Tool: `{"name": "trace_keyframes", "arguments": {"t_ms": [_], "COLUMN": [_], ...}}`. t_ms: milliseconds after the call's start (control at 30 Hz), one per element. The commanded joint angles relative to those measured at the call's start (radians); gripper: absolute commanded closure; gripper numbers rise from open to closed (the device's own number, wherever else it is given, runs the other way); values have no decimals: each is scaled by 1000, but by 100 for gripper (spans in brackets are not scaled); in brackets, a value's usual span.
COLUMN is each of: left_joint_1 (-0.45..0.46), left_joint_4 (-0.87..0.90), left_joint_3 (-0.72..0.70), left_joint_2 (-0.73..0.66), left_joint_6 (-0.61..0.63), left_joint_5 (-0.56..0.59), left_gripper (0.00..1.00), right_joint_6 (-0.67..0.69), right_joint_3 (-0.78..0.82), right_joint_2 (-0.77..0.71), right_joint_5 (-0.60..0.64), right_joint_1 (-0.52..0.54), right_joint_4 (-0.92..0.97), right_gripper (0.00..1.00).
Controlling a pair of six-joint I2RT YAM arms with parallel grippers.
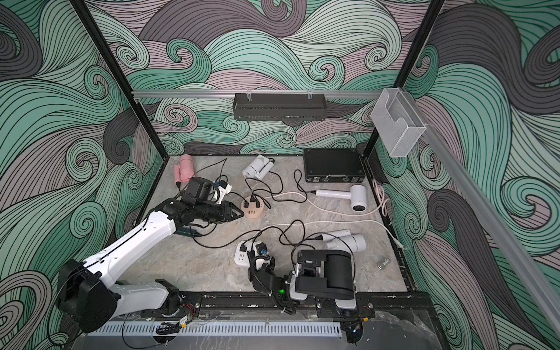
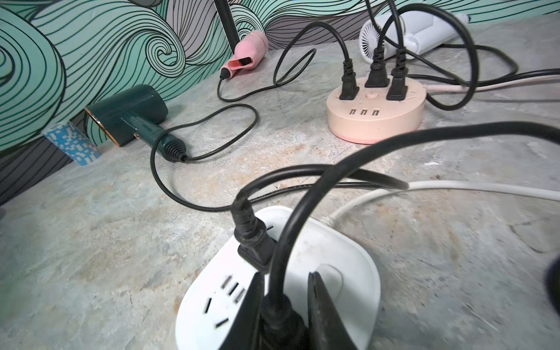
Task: Charge the blow dryers
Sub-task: Insert the plug into the socket.
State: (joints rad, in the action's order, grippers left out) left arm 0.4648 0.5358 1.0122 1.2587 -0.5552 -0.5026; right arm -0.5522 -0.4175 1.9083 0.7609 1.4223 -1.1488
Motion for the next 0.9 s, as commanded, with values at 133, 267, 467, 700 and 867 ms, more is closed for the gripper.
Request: {"name": "trace_keyframes", "arguments": {"t_ms": [133,267,467,700,867], "left_joint_1": [-10,-12,-12,-12,-40], "left_joint_4": [-1,7,6,15,52], "left_joint_3": [-1,-7,-6,-10,21], "left_joint_2": [-44,-62,-62,-71,-62], "left_joint_6": [-14,-13,-15,-10,-20], "left_joint_5": [52,64,41,5,-22], "left_gripper": [60,60,60,54,48], "right_joint_6": [33,92,173,195,215], "right_joint_3": [49,1,-53,-121,-188], "right_joint_2": [37,-69,-140,-207,-287], "right_joint_5": [-187,-130,-105,-126,-143], "right_joint_1": [-41,-41,-70,-79,-70], "right_joint_4": [320,478,554,611,700], "right_gripper": [92,78,62,31,29]}}
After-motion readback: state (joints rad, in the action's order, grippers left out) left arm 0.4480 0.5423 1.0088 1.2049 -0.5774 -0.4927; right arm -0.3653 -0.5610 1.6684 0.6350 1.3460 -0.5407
